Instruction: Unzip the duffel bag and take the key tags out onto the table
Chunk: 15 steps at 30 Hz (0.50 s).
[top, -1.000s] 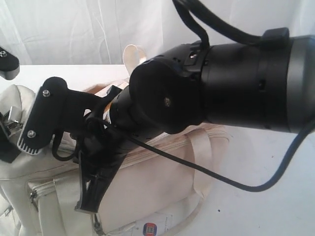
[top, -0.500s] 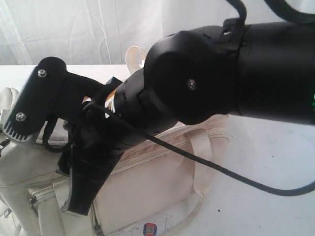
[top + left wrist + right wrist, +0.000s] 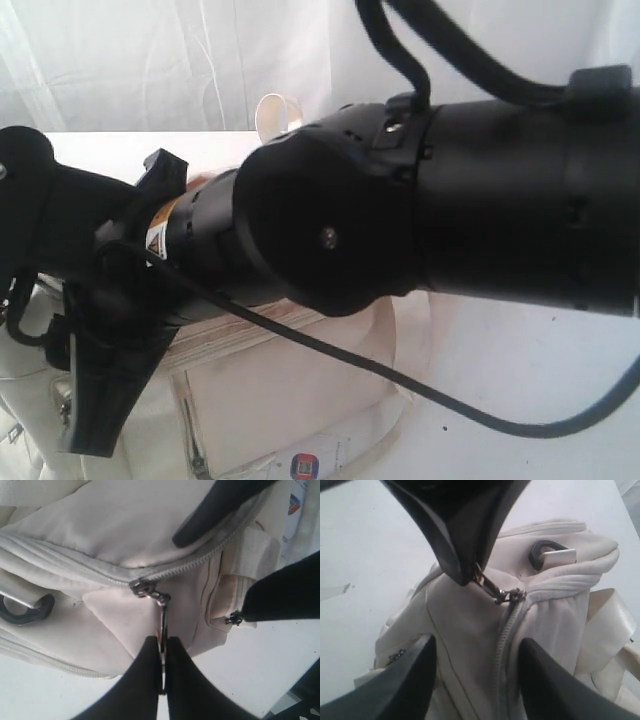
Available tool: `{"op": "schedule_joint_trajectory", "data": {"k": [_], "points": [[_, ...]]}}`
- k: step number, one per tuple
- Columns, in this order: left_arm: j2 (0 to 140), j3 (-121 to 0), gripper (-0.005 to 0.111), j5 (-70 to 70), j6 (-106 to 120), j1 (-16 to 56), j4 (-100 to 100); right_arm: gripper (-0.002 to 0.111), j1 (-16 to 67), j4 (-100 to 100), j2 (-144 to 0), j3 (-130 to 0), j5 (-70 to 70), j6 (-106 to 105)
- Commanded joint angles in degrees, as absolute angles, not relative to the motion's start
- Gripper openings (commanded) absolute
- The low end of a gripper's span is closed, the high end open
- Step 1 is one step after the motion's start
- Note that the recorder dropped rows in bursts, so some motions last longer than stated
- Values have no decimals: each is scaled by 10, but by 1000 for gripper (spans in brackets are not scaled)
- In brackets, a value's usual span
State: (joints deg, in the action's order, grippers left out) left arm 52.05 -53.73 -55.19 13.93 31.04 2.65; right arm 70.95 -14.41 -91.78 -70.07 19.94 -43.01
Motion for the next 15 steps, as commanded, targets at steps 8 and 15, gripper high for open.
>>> {"op": "schedule_joint_trajectory", "data": {"k": [8,15], "points": [[513,-541,0,-566,142,309,5,16,711,-145,-947,-699,178,-434],[513,-541,0,-551,90,309,72,0,711,-145,-947,-699,188,-432]]}}
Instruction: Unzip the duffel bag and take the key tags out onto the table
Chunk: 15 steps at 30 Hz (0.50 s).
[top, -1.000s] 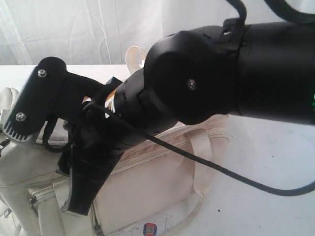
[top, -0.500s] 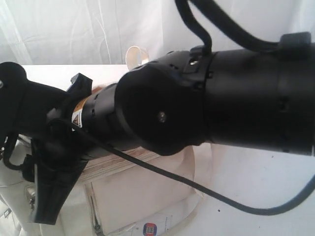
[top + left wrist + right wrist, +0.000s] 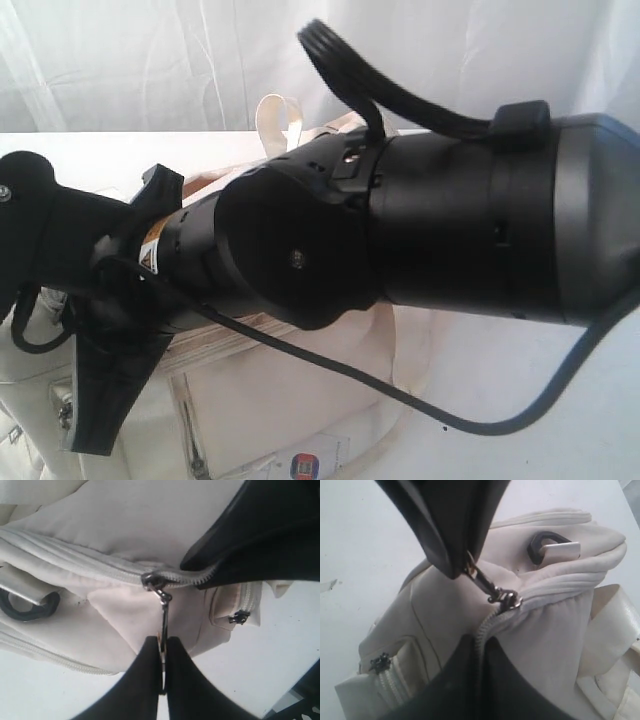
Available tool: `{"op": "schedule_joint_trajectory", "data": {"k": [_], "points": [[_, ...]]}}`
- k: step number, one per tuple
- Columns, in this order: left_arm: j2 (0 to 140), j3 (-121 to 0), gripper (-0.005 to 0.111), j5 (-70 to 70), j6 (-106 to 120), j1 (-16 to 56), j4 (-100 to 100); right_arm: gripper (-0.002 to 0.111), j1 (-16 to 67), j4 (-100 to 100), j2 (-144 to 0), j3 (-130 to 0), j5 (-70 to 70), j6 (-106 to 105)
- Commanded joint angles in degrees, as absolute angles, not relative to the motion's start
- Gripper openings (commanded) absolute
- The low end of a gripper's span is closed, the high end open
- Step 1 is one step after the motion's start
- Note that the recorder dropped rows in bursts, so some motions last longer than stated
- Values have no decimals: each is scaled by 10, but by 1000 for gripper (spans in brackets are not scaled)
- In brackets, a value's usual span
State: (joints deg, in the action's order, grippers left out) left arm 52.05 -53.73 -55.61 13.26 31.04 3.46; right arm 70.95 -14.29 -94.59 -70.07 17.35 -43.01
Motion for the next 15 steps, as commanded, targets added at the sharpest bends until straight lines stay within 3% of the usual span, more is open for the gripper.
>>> {"op": "schedule_joint_trajectory", "data": {"k": [1,15], "points": [[513,-541,0,-549,76,309,91,0,711,-145,-947,-699,190,-432],[515,-540,0,-488,58,309,161,0,711,-145,-947,-698,210,-420]]}}
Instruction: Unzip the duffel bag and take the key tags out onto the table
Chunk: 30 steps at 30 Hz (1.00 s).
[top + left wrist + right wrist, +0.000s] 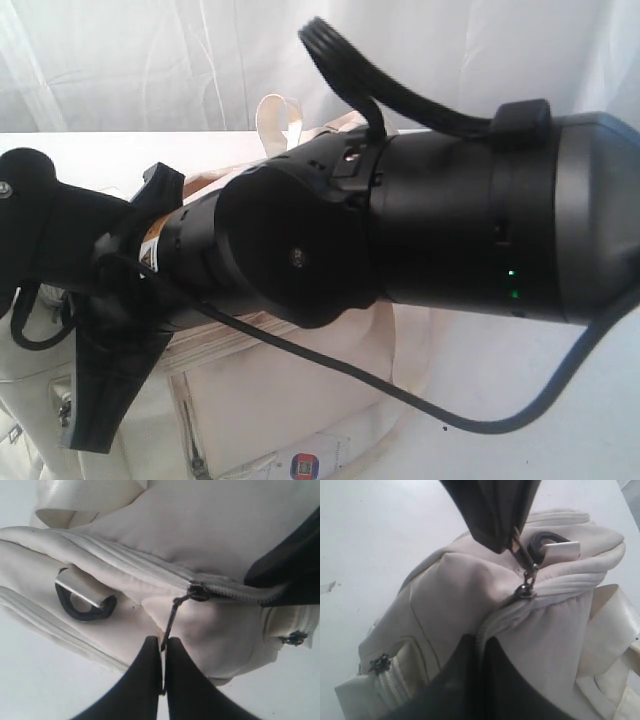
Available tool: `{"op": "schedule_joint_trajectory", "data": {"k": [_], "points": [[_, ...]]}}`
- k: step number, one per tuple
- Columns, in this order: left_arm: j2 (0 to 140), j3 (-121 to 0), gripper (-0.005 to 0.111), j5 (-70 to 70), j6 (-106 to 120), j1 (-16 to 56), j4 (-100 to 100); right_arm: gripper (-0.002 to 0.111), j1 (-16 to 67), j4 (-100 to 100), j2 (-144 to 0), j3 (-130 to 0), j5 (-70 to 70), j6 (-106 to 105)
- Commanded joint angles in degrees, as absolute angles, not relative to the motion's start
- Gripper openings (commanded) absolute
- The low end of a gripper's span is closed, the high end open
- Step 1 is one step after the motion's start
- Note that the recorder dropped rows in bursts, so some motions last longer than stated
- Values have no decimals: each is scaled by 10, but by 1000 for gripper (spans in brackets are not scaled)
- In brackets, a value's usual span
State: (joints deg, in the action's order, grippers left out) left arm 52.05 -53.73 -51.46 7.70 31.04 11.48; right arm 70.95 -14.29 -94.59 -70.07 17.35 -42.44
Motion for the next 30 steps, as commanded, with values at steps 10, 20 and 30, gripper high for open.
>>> {"op": "schedule_joint_trajectory", "data": {"k": [10,20,30], "points": [[567,-540,0,-453,-19,309,308,0,711,-145,-947,-698,218,-420],[649,-540,0,-396,-143,309,571,0,711,-145,-947,-698,226,-407],[728,-541,0,-336,-197,220,635,0,711,-145,-947,-696,239,-403]]}}
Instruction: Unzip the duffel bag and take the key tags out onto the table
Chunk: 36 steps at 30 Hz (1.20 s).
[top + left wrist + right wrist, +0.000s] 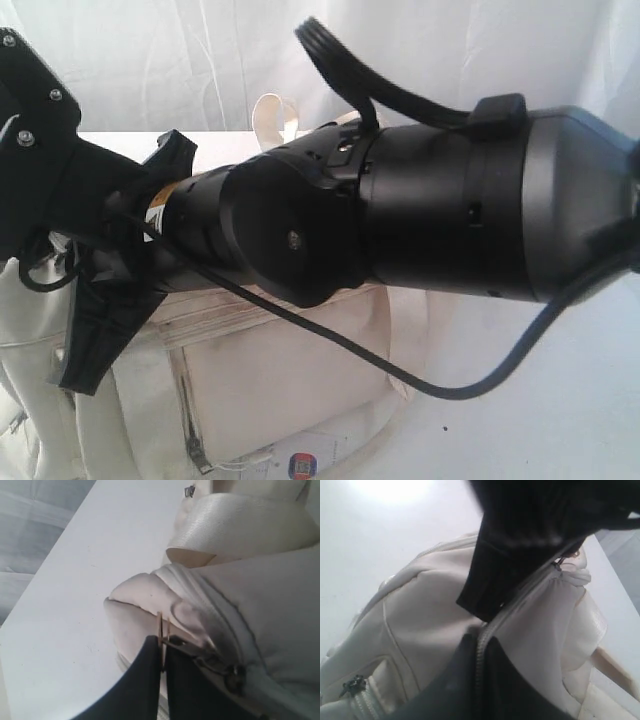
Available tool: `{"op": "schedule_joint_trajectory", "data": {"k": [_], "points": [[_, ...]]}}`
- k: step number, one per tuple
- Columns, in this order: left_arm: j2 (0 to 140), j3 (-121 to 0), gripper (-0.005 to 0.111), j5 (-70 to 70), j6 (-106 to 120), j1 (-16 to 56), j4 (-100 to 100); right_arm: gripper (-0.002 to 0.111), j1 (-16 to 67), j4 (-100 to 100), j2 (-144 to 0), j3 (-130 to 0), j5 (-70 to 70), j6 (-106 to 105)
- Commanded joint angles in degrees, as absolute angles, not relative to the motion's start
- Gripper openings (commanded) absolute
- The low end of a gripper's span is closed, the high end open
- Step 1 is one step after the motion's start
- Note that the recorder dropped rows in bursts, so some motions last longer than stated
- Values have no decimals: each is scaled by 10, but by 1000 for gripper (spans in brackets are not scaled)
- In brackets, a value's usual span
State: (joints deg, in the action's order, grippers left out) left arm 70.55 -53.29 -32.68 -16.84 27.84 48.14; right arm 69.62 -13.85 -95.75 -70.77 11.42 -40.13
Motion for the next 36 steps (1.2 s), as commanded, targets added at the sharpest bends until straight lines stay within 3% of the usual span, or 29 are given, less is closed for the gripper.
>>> {"op": "schedule_joint_trajectory", "data": {"k": [1,15,20,22,30,36], "points": [[733,-541,0,-331,-197,212,633,0,711,-144,-947,-694,239,-403],[733,-541,1,-288,-193,206,621,0,711,-130,-947,-686,237,-392],[733,-541,26,-286,-181,206,621,0,711,-130,-947,-686,242,-383],[732,-541,30,-288,-180,207,623,0,711,-130,-947,-686,246,-382],[676,-541,8,-295,-180,207,620,0,708,-129,-947,-686,245,-381],[615,-541,8,-295,-182,207,558,0,708,-129,-947,-686,245,-378]]}}
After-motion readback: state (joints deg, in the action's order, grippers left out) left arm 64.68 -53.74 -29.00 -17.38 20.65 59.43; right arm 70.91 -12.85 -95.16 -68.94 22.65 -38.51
